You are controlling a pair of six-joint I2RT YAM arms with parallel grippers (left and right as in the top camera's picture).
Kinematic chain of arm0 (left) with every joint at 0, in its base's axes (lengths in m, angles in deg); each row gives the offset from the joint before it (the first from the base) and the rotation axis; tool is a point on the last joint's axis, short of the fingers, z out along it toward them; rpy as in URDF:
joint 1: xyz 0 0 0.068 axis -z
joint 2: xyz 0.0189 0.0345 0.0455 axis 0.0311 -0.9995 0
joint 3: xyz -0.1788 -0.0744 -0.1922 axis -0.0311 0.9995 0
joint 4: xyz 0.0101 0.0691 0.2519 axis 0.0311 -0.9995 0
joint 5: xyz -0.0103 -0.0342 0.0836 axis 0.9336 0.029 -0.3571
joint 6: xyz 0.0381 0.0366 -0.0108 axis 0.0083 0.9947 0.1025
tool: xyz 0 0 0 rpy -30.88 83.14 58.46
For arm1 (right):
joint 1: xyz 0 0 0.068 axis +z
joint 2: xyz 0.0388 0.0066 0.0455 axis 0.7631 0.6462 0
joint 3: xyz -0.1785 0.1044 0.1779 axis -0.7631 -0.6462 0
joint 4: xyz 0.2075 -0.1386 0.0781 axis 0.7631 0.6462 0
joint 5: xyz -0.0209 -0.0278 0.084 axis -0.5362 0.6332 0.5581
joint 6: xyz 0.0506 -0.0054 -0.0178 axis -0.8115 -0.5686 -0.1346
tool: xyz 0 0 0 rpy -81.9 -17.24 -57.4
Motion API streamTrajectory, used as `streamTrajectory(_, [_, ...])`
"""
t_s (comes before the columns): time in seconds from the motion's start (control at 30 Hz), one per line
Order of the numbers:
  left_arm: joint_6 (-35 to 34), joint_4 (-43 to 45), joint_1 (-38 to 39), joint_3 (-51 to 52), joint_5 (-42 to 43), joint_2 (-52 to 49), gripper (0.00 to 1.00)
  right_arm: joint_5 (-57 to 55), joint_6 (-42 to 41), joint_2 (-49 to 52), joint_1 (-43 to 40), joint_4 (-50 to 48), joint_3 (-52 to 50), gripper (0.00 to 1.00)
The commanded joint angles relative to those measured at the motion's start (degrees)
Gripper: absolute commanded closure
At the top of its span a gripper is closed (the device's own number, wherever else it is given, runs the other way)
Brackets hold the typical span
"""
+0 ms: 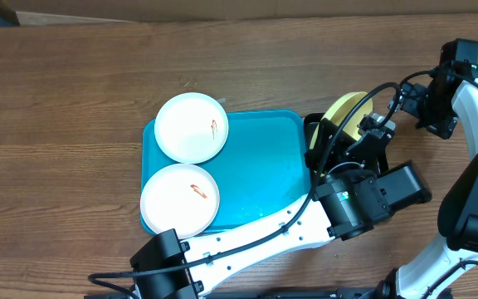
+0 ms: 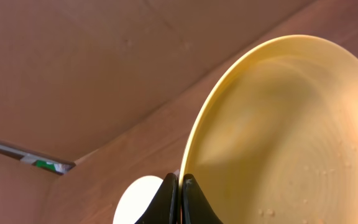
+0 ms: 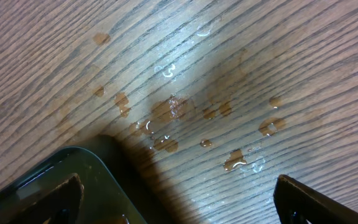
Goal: Clean dirty plates on tray and stack at the side
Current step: 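Lift the yellow plate with the left gripper and swing it left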
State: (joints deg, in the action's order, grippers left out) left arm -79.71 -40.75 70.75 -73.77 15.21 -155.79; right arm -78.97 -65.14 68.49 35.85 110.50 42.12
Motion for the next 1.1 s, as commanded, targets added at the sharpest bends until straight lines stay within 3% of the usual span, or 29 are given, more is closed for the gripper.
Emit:
streamTrajectory(0.0, [2.1, 2.3, -0.3, -1.6, -6.1, -0.3, 0.96, 0.4, -0.1, -0.5, -0.2, -0.2, 1.1, 0.0])
streamTrajectory(0.13, [5.6, 3.7, 0.4, -1.6, -2.9, -0.3, 0.96, 0.4, -0.1, -0.5, -0.2, -0.2, 1.1, 0.0])
streamTrajectory(0.37, [5.4, 3.5, 0.2, -1.4, -4.9, -0.3, 0.96, 0.4, -0.1, -0.5, -0.2, -0.2, 1.1, 0.0])
streamTrajectory(0.47, [5.5, 3.6, 0.2, -1.4, -1.8, -0.3, 0.96, 0.4, -0.1, -0.5, -0.2, -0.2, 1.1, 0.0])
streamTrajectory(0.57, [4.8, 4.0, -0.4, -1.4, -4.7, -0.3, 0.96, 0.4, -0.1, -0.5, -0.2, -0.2, 1.1, 0.0])
streamTrajectory(0.63, [5.2, 4.0, -0.8, -1.4, 1.4, -0.3, 0.96, 0.4, -0.1, -0.5, -0.2, -0.2, 1.1, 0.0])
streamTrajectory(0.8, [3.4, 3.2, -2.9, -1.4, 1.6, -0.3, 0.96, 0.4, -0.1, -0.5, -0.2, -0.2, 1.1, 0.0])
streamTrajectory(0.93, [0.4, 1.5, -7.5, -1.4, 14.4, -0.3, 0.96, 0.4, -0.1, -0.5, -0.2, -0.2, 1.1, 0.0])
streamTrajectory(1.07, [-4.9, -1.2, -15.8, -1.4, 36.2, 0.5, 0.96, 0.4, -0.1, -0.5, -0.2, -0.2, 1.1, 0.0])
